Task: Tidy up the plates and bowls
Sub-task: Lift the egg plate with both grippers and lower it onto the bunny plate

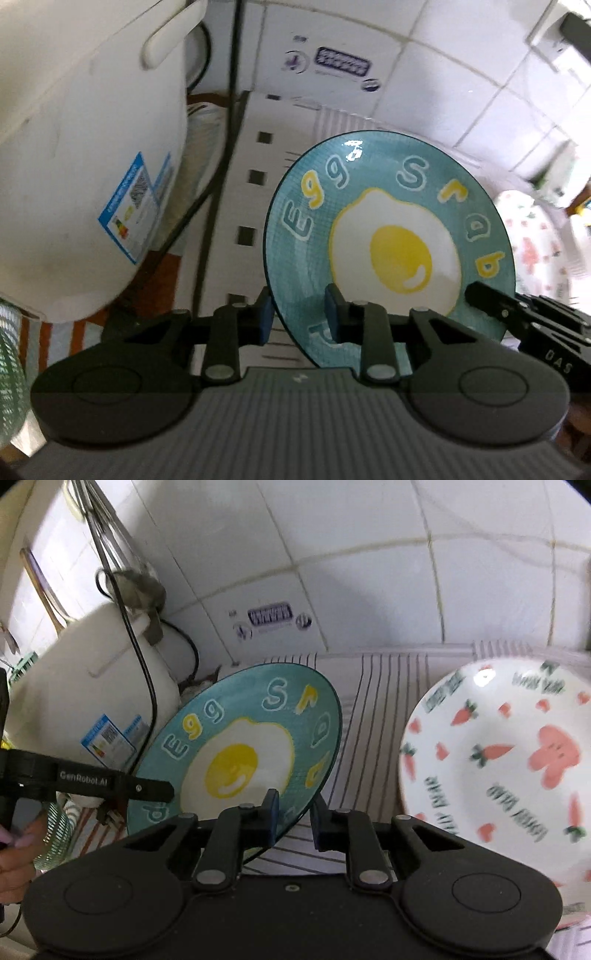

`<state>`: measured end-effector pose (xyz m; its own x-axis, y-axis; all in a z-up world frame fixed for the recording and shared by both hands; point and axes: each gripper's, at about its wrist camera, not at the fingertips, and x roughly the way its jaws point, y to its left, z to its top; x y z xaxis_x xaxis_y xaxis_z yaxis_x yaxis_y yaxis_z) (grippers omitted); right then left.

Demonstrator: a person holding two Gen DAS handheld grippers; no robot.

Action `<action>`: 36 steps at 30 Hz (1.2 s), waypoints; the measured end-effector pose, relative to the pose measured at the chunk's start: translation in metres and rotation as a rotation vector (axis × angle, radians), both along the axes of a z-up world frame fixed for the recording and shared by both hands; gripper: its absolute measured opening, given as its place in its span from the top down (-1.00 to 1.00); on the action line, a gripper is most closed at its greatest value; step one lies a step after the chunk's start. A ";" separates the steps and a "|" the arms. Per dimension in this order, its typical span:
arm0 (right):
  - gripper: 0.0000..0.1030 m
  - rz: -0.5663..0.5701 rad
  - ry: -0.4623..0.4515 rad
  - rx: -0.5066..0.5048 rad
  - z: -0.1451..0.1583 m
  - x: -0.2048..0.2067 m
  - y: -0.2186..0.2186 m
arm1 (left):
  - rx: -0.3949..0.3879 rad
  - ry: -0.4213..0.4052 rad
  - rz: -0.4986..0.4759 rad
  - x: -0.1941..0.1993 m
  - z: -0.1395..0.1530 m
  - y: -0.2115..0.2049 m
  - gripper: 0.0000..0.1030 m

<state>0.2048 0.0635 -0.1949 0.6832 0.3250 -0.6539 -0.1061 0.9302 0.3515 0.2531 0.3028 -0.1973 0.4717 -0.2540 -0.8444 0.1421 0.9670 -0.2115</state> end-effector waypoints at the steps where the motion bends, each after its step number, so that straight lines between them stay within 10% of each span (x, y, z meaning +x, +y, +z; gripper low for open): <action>1: 0.57 -0.008 -0.010 -0.002 0.005 -0.004 -0.003 | -0.011 -0.003 -0.006 -0.002 0.003 -0.001 0.50; 15: 0.57 -0.205 -0.089 -0.021 0.059 -0.061 -0.077 | -0.016 -0.004 -0.306 -0.002 0.046 -0.101 0.48; 36: 0.57 -0.490 0.043 -0.001 0.017 -0.079 -0.146 | 0.099 0.120 -0.493 0.021 0.007 -0.206 0.47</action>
<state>0.1253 -0.0820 -0.1781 0.7281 -0.0284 -0.6849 0.3585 0.8674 0.3452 0.2744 0.0964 -0.1902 0.2145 -0.3383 -0.9163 0.5665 0.8073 -0.1654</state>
